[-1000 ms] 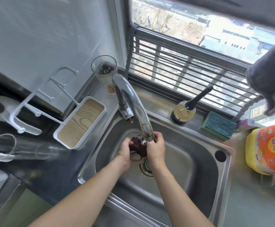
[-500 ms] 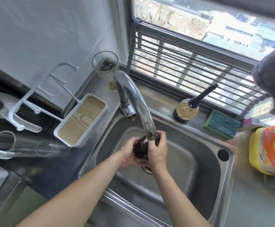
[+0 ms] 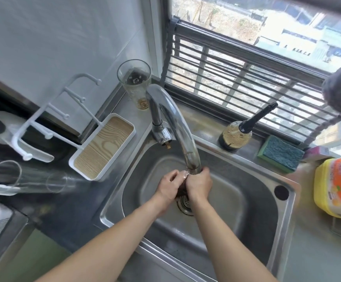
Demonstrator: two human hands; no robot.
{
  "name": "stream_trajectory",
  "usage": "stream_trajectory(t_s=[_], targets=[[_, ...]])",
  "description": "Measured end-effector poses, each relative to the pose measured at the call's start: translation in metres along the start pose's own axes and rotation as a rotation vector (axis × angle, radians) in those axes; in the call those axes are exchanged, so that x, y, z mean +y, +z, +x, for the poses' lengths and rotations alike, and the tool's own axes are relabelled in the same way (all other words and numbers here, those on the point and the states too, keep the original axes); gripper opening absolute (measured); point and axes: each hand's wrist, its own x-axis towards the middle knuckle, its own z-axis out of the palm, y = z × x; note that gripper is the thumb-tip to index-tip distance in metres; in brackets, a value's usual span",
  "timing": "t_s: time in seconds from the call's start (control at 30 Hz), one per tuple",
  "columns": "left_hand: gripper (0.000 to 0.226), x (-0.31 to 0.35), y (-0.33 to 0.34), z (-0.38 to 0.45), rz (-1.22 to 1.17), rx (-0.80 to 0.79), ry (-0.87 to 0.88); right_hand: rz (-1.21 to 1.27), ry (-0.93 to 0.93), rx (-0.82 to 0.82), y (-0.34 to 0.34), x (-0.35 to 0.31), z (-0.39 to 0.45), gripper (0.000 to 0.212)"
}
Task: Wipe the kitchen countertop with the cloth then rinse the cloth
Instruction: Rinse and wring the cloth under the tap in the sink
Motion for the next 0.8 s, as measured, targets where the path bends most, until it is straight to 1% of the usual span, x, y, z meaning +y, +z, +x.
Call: stream_trajectory(t_s=[0.03, 0.07, 0.13, 0.2, 0.23, 0.27, 0.3, 0.33, 0.37, 0.43, 0.47, 0.5, 0.53, 0.57, 0.6, 0.67, 0.7, 0.73, 0.8], targets=[[0.024, 0.002, -0.002, 0.001, 0.036, -0.024, 0.012, 0.033, 0.009, 0.021, -0.001, 0.001, -0.002, 0.017], [0.024, 0.005, -0.004, 0.004, 0.063, -0.015, 0.008, 0.069, -0.024, 0.048, 0.000, 0.001, -0.009, 0.016], [0.023, 0.009, -0.009, 0.019, 0.054, 0.111, -0.046, 0.088, -0.216, 0.072, 0.004, 0.007, -0.037, 0.017], [0.026, 0.012, -0.015, 0.029, -0.011, 0.260, -0.138, 0.057, -0.431, -0.005, 0.007, 0.016, -0.071, 0.021], [0.029, 0.013, -0.017, 0.029, -0.029, 0.287, -0.166, 0.041, -0.505, -0.041, 0.007, 0.019, -0.078, 0.023], [0.029, 0.012, -0.017, 0.027, -0.020, 0.274, -0.163, 0.019, -0.550, -0.053, 0.006, 0.020, -0.076, 0.025], [0.026, 0.011, -0.016, 0.022, -0.009, 0.239, -0.134, -0.009, -0.557, -0.047, 0.006, 0.019, -0.066, 0.025], [0.022, 0.009, -0.013, 0.016, 0.029, 0.186, -0.094, -0.033, -0.513, -0.038, 0.005, 0.016, -0.052, 0.025], [0.022, 0.007, -0.007, 0.010, 0.061, 0.125, -0.041, -0.030, -0.425, -0.027, 0.004, 0.014, -0.036, 0.023], [0.026, 0.003, 0.003, 0.000, 0.115, 0.006, 0.031, 0.054, -0.214, -0.036, -0.002, 0.009, -0.007, 0.020], [0.028, 0.003, 0.006, -0.001, 0.124, -0.034, 0.039, 0.082, -0.158, -0.045, -0.004, 0.008, 0.000, 0.020], [0.031, 0.006, 0.006, 0.000, 0.110, -0.037, 0.030, 0.092, -0.157, -0.044, -0.003, 0.006, -0.002, 0.021], [0.030, 0.010, 0.003, 0.004, 0.078, 0.000, -0.003, 0.070, -0.212, -0.036, -0.002, 0.004, -0.012, 0.025], [0.027, 0.015, -0.002, 0.010, 0.022, 0.067, -0.059, 0.041, -0.304, -0.038, 0.000, 0.002, -0.027, 0.029], [0.024, 0.019, -0.009, 0.019, -0.020, 0.152, -0.120, 0.029, -0.407, -0.078, 0.003, 0.003, -0.045, 0.028], [0.032, 0.027, -0.021, 0.023, -0.066, 0.279, -0.266, 0.003, -0.588, -0.163, 0.003, 0.005, -0.074, 0.025], [0.033, 0.029, -0.021, 0.021, -0.072, 0.284, -0.328, -0.014, -0.624, -0.165, 0.003, 0.008, -0.075, 0.028], [0.031, 0.030, -0.020, 0.019, -0.063, 0.242, -0.358, -0.027, -0.600, -0.164, 0.002, 0.008, -0.069, 0.029], [0.027, 0.026, -0.016, 0.011, -0.001, 0.087, -0.357, -0.061, -0.432, -0.145, 0.001, 0.008, -0.046, 0.029]])
